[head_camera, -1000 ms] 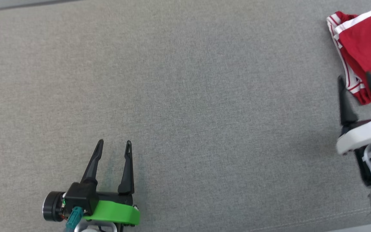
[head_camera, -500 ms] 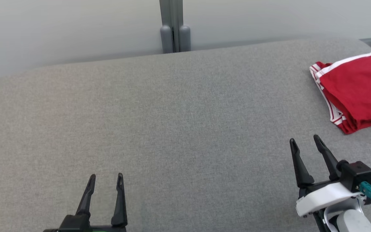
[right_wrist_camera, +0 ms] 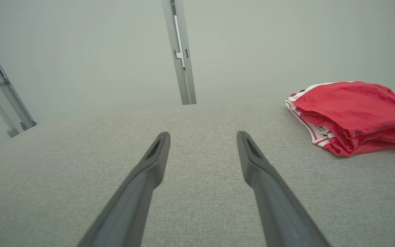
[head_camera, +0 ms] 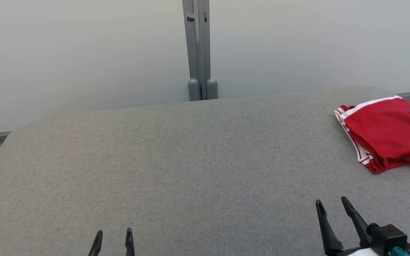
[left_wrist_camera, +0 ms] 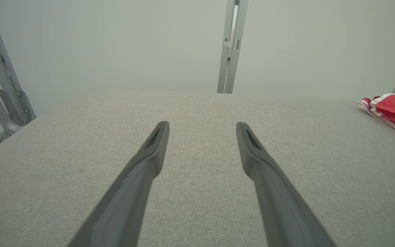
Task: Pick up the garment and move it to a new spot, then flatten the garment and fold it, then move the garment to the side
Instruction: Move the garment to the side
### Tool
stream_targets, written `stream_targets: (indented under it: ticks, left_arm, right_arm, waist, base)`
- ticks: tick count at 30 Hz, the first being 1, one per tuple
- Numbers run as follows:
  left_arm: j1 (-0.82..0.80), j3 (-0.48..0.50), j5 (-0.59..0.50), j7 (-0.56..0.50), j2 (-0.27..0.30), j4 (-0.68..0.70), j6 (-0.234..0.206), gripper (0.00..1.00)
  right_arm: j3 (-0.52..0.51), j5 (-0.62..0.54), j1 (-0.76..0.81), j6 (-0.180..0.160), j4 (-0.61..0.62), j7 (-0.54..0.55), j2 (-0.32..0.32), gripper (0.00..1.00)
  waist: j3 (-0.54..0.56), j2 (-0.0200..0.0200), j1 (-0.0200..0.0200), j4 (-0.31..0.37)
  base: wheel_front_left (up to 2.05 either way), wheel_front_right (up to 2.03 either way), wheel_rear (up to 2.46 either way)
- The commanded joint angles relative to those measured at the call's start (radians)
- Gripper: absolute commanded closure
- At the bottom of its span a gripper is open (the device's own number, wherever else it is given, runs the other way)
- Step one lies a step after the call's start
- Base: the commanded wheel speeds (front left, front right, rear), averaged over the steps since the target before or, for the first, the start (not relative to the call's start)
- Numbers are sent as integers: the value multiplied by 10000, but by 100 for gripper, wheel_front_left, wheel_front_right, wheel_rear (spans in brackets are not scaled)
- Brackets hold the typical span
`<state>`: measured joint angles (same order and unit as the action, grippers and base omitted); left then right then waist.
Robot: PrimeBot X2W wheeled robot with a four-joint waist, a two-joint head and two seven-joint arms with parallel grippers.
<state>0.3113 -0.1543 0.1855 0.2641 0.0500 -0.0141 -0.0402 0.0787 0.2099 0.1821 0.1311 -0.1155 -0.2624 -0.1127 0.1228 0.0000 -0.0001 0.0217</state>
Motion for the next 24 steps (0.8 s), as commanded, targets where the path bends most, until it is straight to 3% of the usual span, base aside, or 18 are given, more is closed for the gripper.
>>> stream_targets:
  ticks: [1, 9, 24]
  left_arm:
    - [170, 70, 72, -4, 17, -66, -22, 0]
    - [528, 244, 322, -4, 16, -162, -229, 0]
    - [788, 359, 218, -4, 16, -313, -53, 0]
  right_arm:
    - [19, -21, 185, -9, -17, -27, 11, 0]
    - [581, 590, 420, -9, -181, -28, -210, 0]
    - [802, 716, 609, -9, -271, -27, -268, 0]
  waist:
    - [310, 0, 1, 17]
    - [703, 0, 1, 141]
    - [953, 0, 1, -5]
  base:
    - [0, 0, 0]
    - [0, 0, 0]
    - [0, 0, 0]
